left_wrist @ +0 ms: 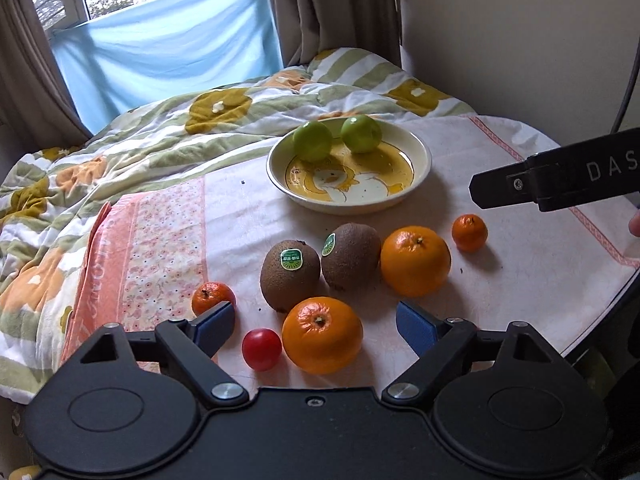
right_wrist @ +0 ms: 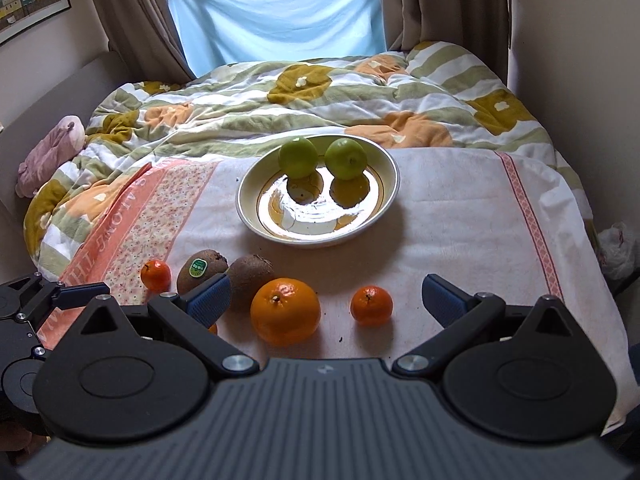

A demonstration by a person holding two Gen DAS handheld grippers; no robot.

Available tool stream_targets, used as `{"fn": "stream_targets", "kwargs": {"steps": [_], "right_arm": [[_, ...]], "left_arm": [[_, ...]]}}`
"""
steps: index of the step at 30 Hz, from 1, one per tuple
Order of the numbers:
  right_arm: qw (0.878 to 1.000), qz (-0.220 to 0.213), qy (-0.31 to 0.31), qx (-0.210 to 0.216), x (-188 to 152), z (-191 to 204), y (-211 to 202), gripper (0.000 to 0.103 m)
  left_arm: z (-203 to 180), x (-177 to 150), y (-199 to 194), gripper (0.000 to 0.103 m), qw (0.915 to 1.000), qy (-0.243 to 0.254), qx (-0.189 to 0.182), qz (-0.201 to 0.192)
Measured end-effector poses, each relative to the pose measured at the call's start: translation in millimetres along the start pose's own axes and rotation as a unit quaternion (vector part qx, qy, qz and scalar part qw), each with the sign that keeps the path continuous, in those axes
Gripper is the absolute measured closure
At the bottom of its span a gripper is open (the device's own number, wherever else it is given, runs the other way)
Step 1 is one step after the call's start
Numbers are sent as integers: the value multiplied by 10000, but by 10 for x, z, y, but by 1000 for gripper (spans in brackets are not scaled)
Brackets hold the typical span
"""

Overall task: Organize fruits
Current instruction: 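Lift both tools away from the bowl toward the remaining fruit, then close the right tool on a large orange while the left tool grasps the other orange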

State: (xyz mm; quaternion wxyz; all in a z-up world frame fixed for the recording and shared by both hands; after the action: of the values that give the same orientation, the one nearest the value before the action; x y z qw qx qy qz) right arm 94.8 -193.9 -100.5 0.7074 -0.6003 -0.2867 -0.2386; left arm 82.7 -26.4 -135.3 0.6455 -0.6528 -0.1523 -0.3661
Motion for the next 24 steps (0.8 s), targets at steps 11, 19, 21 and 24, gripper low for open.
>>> {"fn": "stream_targets", "kwargs": {"steps": [11, 19, 21, 24], "right_arm": [[9972, 420, 447, -423, -270, 195, 396, 0], [9967, 519, 317, -546, -262, 309, 591, 0], [9967, 529, 324, -526, -256, 315, 634, 0], [9966, 566, 321, -516, -248, 316, 690, 0]], "left_arm": [[-46, -182, 420, 23, 9955, 736, -565, 192], [-8, -181, 584, 33, 9937, 800, -719, 306], [-20, -173, 614, 34, 9936, 833, -683, 343], [-14, -156, 652, 38, 9940, 778, -641, 427]]}}
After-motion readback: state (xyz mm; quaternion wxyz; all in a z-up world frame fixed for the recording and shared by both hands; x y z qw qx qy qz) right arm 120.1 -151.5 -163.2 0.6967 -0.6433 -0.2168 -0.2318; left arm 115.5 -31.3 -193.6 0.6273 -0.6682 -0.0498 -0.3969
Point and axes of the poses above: each gripper's, at about its wrist camera, not at the fingertips, and y roughly the way its jaws point, z to its left, x to its top, the point moved 5 cm from there along y, roughly the way its jaws point, and after that the axes turned 4 degrees about -y, right-handed, at the moved point
